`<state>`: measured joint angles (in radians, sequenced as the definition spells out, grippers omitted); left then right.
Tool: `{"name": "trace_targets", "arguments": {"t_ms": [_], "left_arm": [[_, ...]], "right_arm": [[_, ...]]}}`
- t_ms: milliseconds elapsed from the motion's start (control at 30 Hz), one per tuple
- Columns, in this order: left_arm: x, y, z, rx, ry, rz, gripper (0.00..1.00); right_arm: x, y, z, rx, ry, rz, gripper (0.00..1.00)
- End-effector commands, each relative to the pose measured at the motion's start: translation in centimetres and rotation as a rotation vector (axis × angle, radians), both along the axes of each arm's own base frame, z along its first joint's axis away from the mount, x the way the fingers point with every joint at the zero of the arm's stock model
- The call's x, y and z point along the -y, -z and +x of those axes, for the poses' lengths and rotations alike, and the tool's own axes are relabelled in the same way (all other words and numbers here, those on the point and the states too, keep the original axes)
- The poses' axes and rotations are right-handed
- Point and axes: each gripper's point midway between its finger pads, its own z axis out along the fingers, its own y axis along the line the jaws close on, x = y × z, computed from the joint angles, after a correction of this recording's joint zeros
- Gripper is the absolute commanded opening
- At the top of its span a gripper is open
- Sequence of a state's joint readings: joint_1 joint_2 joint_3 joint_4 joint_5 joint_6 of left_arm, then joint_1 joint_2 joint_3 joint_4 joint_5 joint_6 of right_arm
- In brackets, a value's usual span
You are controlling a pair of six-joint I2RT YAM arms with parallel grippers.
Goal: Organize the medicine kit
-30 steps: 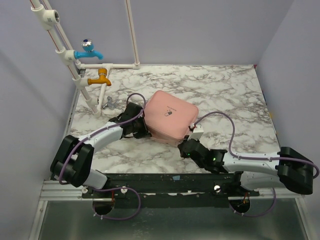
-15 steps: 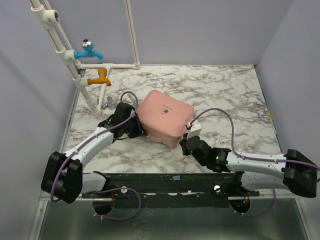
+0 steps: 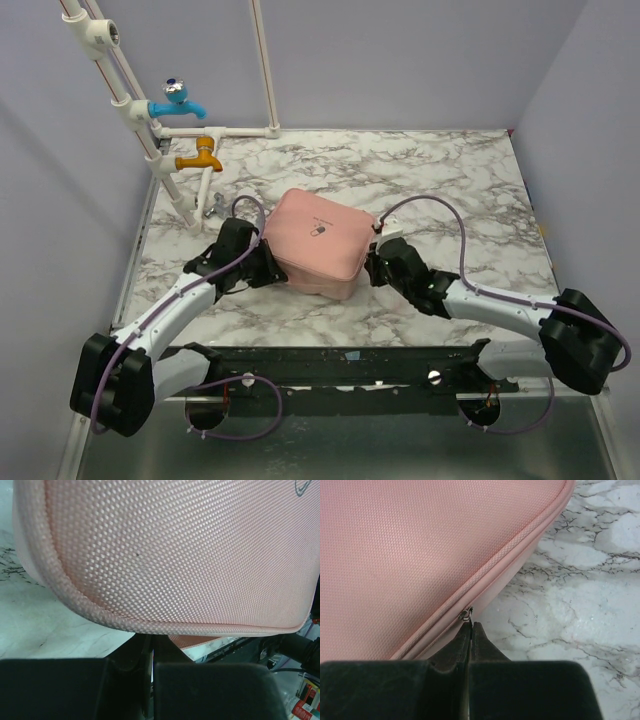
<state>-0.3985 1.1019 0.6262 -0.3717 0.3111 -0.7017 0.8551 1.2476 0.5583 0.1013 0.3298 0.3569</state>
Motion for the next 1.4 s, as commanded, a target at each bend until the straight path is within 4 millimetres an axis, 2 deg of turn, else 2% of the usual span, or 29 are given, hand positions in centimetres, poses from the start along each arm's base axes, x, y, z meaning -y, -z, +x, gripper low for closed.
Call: {"name": "trace_targets", "arguments": {"t_ms": [0, 533, 767, 900, 1033, 1167, 1267, 1367], "left_arm": [[0.5, -1.2, -0.8, 0.052, 0.073, -0.046, 0.00], [0.9, -0.9, -2.0, 0.032, 0.114, -0.080, 0.00], [1.2, -0.6, -2.0, 0.014, 0.127, -0.085, 0.00], [1.3, -0.4, -2.1, 0.008, 0.130, -0.087, 0.00], [1.4, -0.2, -2.0, 0.002, 0.128, -0.088, 0.00], [1.6, -0.3, -1.6, 0.002, 0.124, -0.097, 0.00], [1.8, -0.5, -1.1, 0.001, 0.120, -0.101, 0.00], [2.1, -0.5, -0.6, -0.001, 0.119, -0.106, 0.00]], "right_arm": [[-0.5, -0.4, 1.9, 0.010, -0.034, -0.021, 0.01], [3.4, 0.3, 9.5, 0.092, 0.063, -0.104, 0.01], [3.0, 0.0, 12.9, 0.117, 0.079, -0.110, 0.01], [3.6, 0.1, 14.6, 0.121, 0.100, -0.109, 0.01], [3.6, -0.1, 14.8, 0.123, 0.101, -0.107, 0.01], [4.3, -0.2, 14.2, 0.103, 0.120, -0.121, 0.02], [5.4, -0.3, 13.6, 0.078, 0.169, -0.141, 0.11], [5.4, 0.1, 12.5, 0.031, 0.160, -0.130, 0.22]]}}
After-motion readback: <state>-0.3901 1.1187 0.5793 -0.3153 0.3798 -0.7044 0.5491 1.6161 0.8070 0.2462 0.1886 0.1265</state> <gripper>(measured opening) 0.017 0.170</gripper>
